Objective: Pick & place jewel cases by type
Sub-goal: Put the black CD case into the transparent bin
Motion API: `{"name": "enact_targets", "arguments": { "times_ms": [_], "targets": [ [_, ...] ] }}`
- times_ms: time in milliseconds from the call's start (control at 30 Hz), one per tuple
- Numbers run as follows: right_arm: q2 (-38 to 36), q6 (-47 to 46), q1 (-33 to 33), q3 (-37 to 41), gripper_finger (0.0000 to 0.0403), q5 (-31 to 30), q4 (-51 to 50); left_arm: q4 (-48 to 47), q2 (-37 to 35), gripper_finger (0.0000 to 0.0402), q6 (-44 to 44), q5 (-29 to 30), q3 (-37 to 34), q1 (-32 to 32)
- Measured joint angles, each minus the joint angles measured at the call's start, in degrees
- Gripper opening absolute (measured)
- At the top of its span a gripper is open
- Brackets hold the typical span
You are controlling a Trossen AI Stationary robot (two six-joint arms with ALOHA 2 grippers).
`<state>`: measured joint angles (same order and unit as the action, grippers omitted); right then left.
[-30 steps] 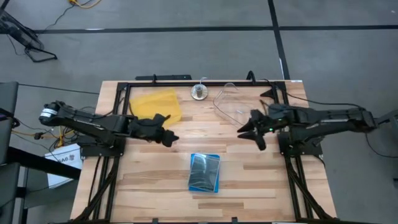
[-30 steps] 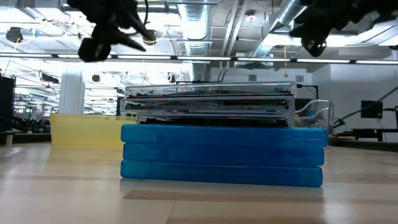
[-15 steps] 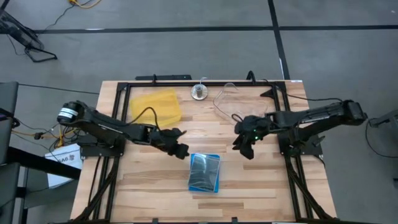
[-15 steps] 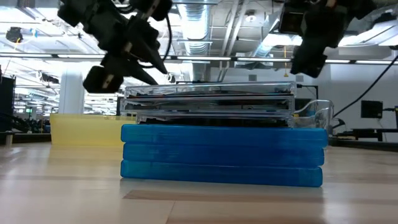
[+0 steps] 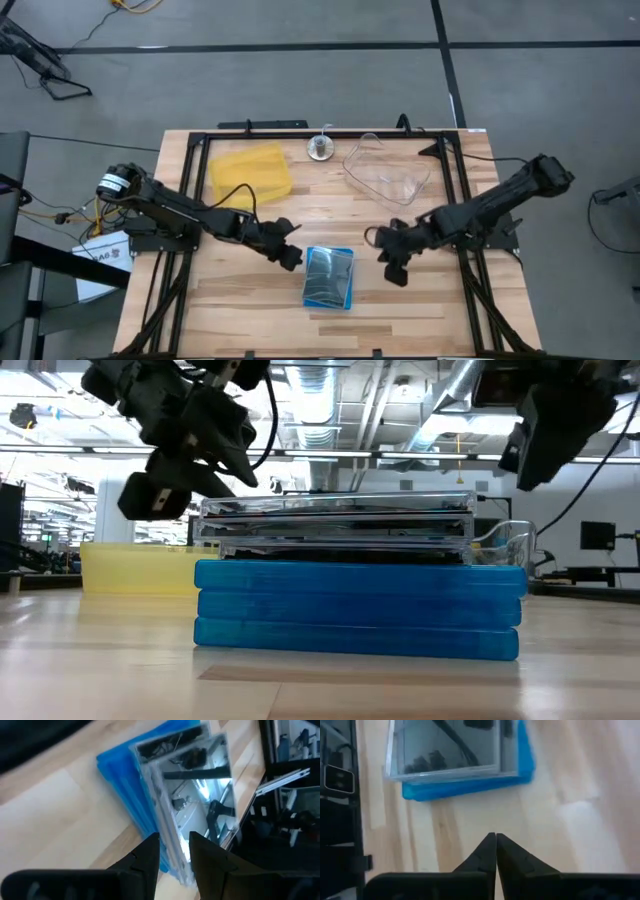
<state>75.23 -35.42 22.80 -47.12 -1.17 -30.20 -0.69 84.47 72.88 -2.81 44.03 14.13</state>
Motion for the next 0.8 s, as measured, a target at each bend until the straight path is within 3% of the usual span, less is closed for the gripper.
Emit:
{"name": "enact_targets", "arguments": {
  "times_ms": [200,467,800],
  "targets": [
    [7.62,-5.42,2.32,-0.54,0.0001,-0.33,7.06,-0.28,0.00,0.0097,2.13,2.57,-0.03,2.88],
    [18.64,-6.14,2.32,-8.72,0.0000,-0.31,7.95,-2.46,0.01,0.0097,2.62,5.76,-0.04,4.41],
    [22.63,-6.15,2.30,-14.68,0.0000,-0.52,6.16,-3.76,0.04,0.0097,-1.40,7.20,-0.09,3.60]
  ]
}}
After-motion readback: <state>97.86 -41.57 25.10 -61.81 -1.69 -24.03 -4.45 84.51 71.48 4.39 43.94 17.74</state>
